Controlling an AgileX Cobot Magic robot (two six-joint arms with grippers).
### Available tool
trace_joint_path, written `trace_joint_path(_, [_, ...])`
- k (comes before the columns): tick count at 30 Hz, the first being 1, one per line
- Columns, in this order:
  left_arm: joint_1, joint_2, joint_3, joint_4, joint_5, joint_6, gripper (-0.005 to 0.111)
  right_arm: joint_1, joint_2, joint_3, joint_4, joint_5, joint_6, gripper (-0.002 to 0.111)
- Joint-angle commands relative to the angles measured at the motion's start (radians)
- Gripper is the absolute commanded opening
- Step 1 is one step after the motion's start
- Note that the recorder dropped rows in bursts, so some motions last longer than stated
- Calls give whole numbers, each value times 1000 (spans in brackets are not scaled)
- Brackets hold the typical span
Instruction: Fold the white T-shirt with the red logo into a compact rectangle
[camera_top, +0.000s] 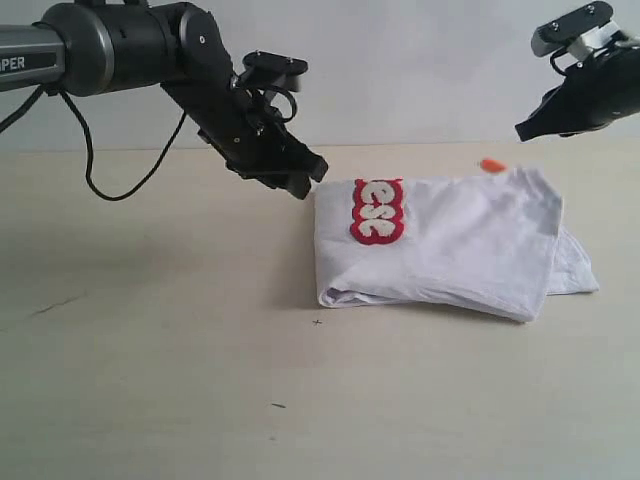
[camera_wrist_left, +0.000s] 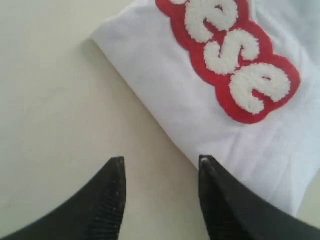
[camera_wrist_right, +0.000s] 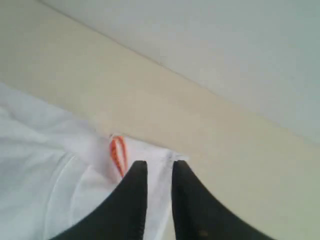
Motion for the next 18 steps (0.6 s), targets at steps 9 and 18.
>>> trace_joint_path(9, [-3, 16, 100, -412, 58, 506, 22, -3, 40, -6, -105, 31, 289, 13])
trace_joint_path(18, [-37, 147, 116, -380, 59, 503, 0, -3, 51, -6, -200, 86, 428, 0])
